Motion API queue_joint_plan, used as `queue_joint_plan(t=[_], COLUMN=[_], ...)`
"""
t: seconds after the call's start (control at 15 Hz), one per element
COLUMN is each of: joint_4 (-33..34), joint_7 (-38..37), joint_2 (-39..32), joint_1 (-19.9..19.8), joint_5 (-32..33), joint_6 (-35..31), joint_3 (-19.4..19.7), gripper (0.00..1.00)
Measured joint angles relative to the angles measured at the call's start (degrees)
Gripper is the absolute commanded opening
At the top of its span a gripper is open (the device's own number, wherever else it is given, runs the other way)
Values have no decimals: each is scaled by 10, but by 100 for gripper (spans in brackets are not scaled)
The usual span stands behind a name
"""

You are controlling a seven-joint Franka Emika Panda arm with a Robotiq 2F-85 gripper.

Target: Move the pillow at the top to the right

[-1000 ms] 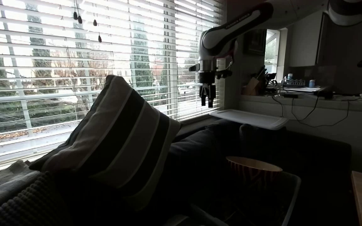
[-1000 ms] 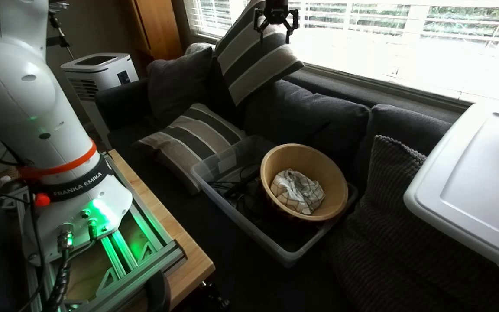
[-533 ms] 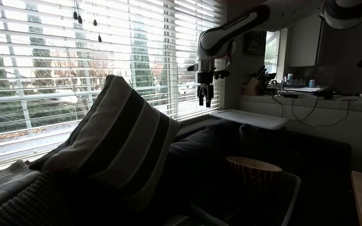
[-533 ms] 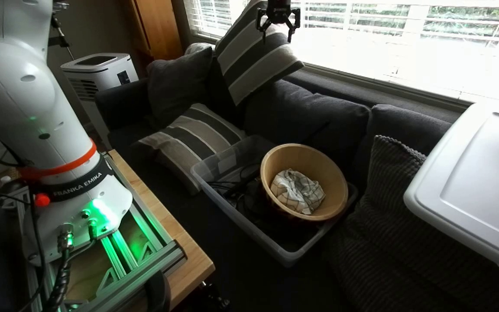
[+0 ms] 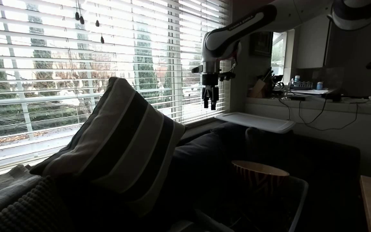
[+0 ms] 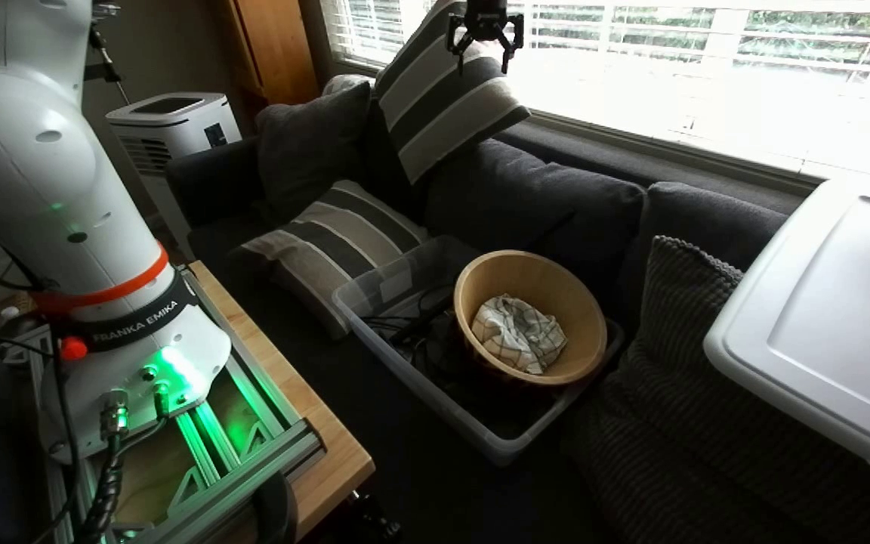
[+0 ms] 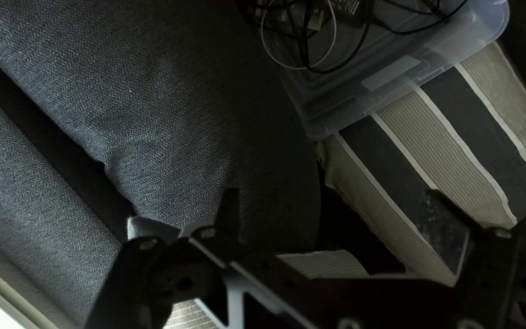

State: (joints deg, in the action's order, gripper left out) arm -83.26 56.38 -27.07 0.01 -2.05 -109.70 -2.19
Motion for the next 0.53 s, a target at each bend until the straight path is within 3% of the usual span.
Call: queue_joint_plan(t=[0.2, 0.53], joint_4=[13, 94], joint_7=[5, 50], joint_2=[-11, -86], joint_1=[-1, -3], joint_5=[0, 0], joint_6=[-1, -15], joint_3=[-5, -21], gripper=[100, 100])
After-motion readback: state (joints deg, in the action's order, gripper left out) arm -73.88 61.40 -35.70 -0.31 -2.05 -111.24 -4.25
